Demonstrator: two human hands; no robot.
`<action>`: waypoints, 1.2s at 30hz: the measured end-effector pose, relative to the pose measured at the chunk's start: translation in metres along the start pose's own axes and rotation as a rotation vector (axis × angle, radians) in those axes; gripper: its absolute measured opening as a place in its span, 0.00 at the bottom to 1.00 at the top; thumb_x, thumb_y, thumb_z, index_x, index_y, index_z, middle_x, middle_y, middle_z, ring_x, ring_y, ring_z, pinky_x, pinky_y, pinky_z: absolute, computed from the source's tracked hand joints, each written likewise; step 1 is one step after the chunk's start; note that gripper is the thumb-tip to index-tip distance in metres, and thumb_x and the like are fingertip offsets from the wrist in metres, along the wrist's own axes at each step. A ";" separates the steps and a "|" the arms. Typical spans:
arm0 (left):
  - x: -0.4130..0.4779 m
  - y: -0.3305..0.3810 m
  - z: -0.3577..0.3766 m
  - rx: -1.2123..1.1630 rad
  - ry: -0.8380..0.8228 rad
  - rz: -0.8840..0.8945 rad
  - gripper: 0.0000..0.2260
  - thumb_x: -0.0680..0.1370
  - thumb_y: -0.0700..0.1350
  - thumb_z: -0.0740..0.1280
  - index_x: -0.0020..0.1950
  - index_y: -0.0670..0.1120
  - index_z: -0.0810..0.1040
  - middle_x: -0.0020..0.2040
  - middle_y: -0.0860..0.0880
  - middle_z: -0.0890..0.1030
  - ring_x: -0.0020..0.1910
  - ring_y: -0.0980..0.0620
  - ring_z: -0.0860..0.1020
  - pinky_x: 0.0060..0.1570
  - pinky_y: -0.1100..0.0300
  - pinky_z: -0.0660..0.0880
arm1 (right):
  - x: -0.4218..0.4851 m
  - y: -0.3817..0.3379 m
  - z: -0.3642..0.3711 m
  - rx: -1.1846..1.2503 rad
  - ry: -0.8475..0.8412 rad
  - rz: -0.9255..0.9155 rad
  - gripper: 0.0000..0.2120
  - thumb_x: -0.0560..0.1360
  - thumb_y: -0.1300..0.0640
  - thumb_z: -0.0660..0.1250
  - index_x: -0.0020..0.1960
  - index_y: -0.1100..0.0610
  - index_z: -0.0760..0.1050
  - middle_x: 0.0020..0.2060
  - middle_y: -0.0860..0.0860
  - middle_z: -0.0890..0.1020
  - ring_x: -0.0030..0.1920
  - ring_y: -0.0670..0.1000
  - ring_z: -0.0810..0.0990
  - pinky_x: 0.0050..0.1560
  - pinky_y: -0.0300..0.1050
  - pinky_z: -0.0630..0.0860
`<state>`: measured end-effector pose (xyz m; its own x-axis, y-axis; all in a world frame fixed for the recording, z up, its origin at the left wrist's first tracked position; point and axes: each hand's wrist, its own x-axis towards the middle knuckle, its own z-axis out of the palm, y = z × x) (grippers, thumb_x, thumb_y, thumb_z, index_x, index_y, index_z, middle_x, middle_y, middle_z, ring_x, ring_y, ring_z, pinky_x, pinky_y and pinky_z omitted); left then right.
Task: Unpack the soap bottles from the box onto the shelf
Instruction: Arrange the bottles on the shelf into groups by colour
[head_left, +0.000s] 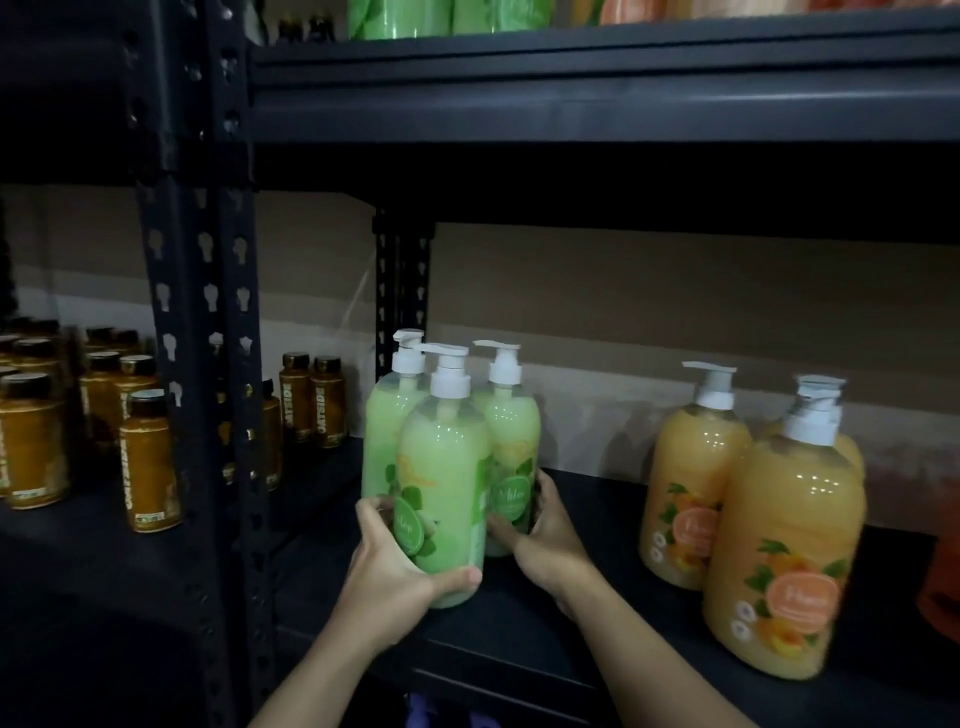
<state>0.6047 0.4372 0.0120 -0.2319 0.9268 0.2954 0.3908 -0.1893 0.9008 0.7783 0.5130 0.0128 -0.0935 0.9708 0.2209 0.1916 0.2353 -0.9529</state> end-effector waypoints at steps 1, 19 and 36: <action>0.000 0.001 -0.001 -0.002 -0.003 -0.011 0.44 0.56 0.54 0.84 0.60 0.57 0.56 0.59 0.54 0.70 0.58 0.52 0.72 0.55 0.57 0.69 | -0.004 -0.001 -0.003 -0.013 0.013 0.001 0.34 0.72 0.59 0.75 0.71 0.42 0.62 0.60 0.40 0.78 0.60 0.41 0.77 0.65 0.43 0.73; -0.002 0.012 -0.003 0.023 0.000 -0.069 0.41 0.58 0.53 0.83 0.62 0.54 0.62 0.60 0.54 0.70 0.59 0.51 0.72 0.60 0.53 0.70 | -0.018 -0.001 -0.035 -0.091 0.228 0.014 0.35 0.71 0.56 0.76 0.72 0.45 0.62 0.58 0.44 0.78 0.57 0.48 0.77 0.59 0.42 0.72; -0.001 -0.001 0.002 0.053 0.025 -0.067 0.45 0.63 0.51 0.81 0.76 0.50 0.65 0.65 0.52 0.77 0.63 0.51 0.75 0.67 0.51 0.71 | -0.017 0.004 -0.037 -0.078 0.256 0.008 0.37 0.66 0.60 0.80 0.65 0.42 0.64 0.59 0.44 0.78 0.60 0.47 0.77 0.66 0.49 0.73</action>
<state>0.6062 0.4369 0.0099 -0.2813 0.9281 0.2438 0.4206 -0.1092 0.9007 0.8168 0.4990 0.0132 0.1565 0.9506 0.2683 0.2668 0.2208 -0.9381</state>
